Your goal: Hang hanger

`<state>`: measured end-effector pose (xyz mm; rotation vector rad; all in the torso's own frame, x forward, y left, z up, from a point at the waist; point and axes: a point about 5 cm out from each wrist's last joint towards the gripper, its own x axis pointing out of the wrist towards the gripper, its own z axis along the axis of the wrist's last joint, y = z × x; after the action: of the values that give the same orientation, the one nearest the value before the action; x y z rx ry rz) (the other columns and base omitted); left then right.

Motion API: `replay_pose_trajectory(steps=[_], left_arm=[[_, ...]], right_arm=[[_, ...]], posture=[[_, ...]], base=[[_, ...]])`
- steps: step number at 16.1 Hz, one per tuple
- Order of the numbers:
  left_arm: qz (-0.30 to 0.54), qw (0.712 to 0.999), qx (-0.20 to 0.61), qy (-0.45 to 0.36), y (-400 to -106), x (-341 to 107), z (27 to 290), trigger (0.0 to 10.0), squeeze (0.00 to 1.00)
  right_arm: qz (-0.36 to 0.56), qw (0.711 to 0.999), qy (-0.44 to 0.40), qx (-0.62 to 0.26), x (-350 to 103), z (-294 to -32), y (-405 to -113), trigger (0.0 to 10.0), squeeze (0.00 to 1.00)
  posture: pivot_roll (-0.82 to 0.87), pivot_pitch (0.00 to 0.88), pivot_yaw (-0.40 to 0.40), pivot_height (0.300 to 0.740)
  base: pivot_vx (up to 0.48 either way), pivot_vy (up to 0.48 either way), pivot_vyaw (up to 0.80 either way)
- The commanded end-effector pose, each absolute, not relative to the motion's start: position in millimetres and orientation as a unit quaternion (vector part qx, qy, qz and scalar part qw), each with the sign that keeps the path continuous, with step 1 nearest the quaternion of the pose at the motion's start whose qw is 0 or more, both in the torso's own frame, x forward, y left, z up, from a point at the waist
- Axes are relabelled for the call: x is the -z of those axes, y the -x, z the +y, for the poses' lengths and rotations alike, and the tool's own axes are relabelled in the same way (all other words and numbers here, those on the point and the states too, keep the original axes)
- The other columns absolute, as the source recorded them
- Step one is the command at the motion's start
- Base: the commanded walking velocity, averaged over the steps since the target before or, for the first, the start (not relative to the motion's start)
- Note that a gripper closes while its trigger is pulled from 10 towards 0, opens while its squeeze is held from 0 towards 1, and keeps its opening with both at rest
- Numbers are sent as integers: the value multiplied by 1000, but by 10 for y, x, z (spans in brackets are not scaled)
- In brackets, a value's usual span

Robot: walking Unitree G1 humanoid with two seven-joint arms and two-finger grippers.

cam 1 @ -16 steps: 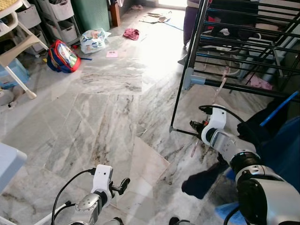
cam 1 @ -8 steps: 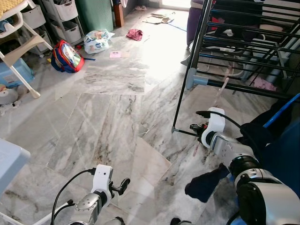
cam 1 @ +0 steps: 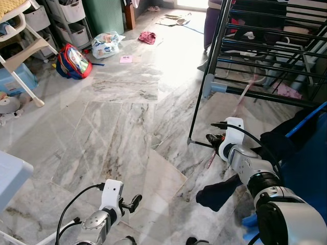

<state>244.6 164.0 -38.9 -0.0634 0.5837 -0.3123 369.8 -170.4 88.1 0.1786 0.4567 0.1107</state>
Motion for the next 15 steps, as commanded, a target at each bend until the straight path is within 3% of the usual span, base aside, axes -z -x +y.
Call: replay_pose_trajectory(steps=[1, 15], left_arm=[[296, 943, 154, 27, -2409, 416, 1660, 10000, 0], [303, 940, 156, 22, -2413, 421, 1658, 10000, 0]], right_arm=[[212, 973, -82, -45, -931, -1725, -3723, 10000, 1000], [171, 983, -64, -37, -1073, -1712, -3739, 10000, 1000]], posture=[[40, 143, 33, 740], [32, 150, 46, 740]], base=[[0, 0, 0], [0, 0, 0]])
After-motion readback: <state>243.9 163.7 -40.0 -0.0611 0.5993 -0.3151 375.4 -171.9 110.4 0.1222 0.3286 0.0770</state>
